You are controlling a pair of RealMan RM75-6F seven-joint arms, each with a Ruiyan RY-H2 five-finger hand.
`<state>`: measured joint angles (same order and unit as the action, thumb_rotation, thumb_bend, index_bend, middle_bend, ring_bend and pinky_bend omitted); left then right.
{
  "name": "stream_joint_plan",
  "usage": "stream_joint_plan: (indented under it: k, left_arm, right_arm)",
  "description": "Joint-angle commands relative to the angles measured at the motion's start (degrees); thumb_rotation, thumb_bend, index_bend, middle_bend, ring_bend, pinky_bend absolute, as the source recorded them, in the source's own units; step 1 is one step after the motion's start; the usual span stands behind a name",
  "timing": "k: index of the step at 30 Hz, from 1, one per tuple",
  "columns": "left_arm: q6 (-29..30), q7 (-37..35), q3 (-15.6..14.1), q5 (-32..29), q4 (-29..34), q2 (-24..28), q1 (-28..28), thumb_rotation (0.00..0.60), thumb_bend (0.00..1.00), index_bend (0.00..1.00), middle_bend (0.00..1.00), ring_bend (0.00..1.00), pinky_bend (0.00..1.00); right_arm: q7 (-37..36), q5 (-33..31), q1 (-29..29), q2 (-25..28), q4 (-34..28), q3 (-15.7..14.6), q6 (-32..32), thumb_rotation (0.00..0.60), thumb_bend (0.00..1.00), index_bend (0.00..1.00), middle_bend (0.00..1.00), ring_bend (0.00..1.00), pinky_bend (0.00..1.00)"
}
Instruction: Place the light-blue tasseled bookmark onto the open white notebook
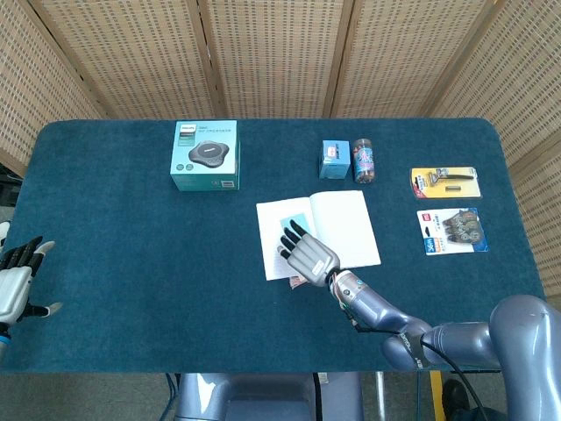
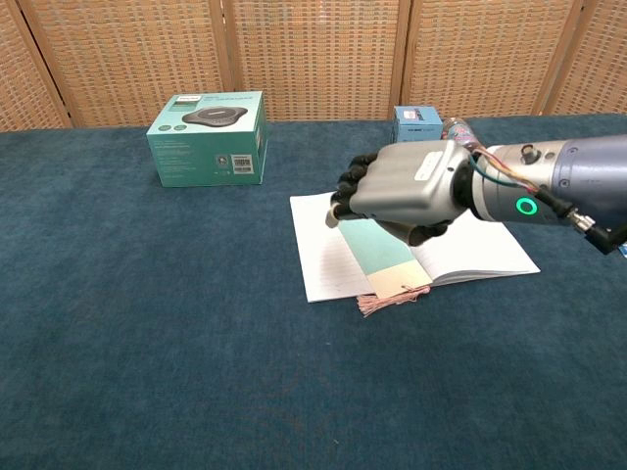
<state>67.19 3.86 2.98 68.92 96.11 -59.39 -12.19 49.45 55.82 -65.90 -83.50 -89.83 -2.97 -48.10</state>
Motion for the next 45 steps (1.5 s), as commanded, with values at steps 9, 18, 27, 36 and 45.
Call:
stream_joint_plan:
  k: [9,18,27,36,45]
  left_arm:
    - [-0.44,-0.49,-0.01,-0.12,-0.19,0.13,-0.12,0.6,0.0,0.0,0.0,0.0,0.0]
    - [-1.2,-0.64,0.16,-0.67,-0.46,0.13,-0.5,0.6,0.0,0.0,0.0,0.0,0.0]
    - [-1.39,-0.8,0.23,-1.04,-0.6,0.13,-0.56,0.6,0.0,0.0,0.0,0.0,0.0]
    - [-1.7,-1.12,0.32,-1.33,-0.78,0.18,-0.67,0.6,0.0,0.0,0.0,0.0,0.0]
    - [-1.7,-0.99,0.3,-1.4,-0.77,0.13,-0.71,0.6,0.0,0.0,0.0,0.0,0.0]
  right_arm:
    - [-8.97,7.37,0.73,-3.39,15.74,1.79,6.14,0.6,1.0,0.0,0.0,0.0,0.03]
    - [-6.8,6.19,-0.05,-7.27,20.01,2.23,8.89,0.6,1.0,0.0,0.0,0.0,0.03]
    - [-5.18,5.85,-1.14,-9.74,22.44,3.09,9.91,0.6,1.0,0.0,0.0,0.0,0.03]
    - [-2.0,4.0,-1.24,-12.28,27.05,2.11,11.29,0.6,1.0,0.0,0.0,0.0,0.03]
    - [1.04,2.25,-0.9,-13.29,28.03,1.63,10.85,0.6,1.0,0.0,0.01,0.0,0.03]
